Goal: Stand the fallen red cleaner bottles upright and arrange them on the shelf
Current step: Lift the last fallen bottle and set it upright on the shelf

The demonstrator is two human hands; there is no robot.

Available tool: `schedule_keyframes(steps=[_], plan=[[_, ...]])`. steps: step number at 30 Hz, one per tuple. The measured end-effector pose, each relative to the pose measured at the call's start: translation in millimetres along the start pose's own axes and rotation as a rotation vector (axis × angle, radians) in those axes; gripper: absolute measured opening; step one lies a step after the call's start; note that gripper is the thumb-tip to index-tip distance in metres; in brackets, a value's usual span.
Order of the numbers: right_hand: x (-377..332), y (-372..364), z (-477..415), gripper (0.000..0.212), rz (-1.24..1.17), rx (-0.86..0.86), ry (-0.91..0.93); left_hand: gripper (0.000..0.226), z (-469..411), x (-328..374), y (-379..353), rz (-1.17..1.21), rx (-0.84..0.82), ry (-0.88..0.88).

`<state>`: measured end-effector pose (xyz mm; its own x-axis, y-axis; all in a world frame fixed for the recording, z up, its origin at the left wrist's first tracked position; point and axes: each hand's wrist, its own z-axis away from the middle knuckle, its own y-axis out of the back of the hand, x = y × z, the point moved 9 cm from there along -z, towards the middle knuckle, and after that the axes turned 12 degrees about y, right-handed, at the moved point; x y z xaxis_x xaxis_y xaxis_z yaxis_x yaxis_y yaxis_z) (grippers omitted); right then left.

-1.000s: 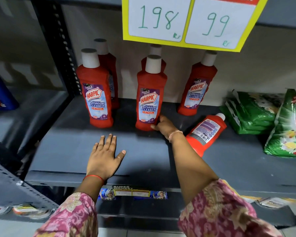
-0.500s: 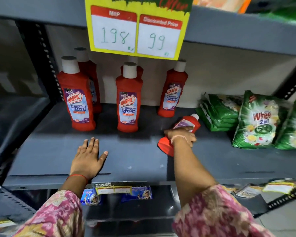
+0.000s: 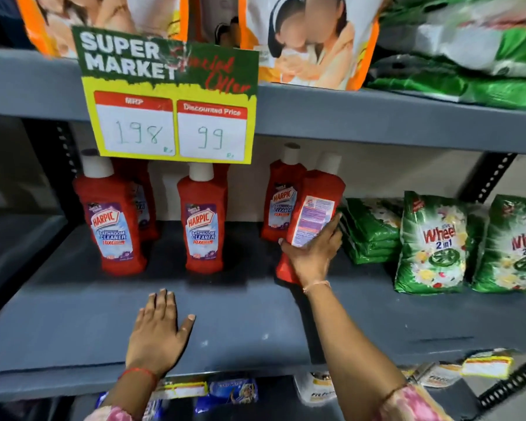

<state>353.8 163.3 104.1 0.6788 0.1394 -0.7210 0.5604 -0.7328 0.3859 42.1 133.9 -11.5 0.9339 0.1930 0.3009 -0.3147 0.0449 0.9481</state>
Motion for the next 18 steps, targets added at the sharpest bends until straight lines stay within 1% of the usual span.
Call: schedule_keyframes(steps=[3,7,9,13,16,18], plan=[[6.6,-15.6,-7.5,0.125,-0.05,0.025,0.016,0.071,-2.8,-4.1,-1.2,-0.006,0.012,0.016],[15.1,-27.8,-7.4,0.122,-0.045,0.094,0.062,0.078,-3.4,-5.8,-3.6,-0.025,0.008,0.031],[21.2,-34.1,-1.8,0.122,-0.046,0.087,0.053,0.078,-2.4,-5.5,-2.3,-0.017,0.015,0.032],[25.4,-44.0,9.8,0.121,-0.048,0.028,0.053,0.07,-2.4,-5.0,-1.1,-0.002,0.025,0.033],[27.0,-39.4,17.5,0.124,0.032,0.021,-0.029,0.073,-2.6,-2.5,-0.5,-0.003,0.028,0.031],[27.8,-38.0,27.4,0.126,0.1,0.025,-0.1,0.081,-2.7,-3.0,-2.2,-0.005,0.025,0.037]])
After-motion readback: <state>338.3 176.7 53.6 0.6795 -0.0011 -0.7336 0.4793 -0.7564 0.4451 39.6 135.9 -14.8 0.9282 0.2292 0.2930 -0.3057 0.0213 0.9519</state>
